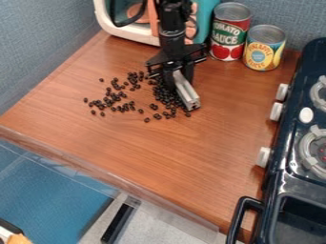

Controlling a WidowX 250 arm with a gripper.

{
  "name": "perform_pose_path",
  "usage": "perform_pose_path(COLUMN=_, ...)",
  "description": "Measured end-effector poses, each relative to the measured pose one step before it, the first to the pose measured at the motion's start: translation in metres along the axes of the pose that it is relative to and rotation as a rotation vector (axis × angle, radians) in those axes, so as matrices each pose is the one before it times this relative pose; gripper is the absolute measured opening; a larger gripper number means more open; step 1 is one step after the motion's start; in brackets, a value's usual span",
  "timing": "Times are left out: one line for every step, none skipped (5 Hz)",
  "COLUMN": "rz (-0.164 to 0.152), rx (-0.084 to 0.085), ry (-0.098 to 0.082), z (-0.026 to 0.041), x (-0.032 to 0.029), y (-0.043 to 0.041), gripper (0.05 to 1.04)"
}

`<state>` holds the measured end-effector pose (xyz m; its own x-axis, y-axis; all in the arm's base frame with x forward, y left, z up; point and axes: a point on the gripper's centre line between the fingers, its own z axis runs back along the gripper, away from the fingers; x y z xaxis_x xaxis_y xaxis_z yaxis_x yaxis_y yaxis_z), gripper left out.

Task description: Sweep into pile

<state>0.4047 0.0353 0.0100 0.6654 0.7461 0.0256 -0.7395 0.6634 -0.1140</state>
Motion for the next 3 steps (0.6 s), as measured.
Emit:
perform_pose_path(rz=0.013, rx=0.0033, ry=-0.0051, z=0.00053, x=0.00305, y=0.01199, gripper=0.389)
perform_pose_path(rz=0.0096, rx=0.0001, ry=0.0045, z=0.00048, x=0.00557, y=0.01166, gripper=0.39)
perform_pose_path(rz=0.0117, rx=-0.003, ry=0.0042, z=0.00117, x=0.00513, y=0.01278, gripper=0.39)
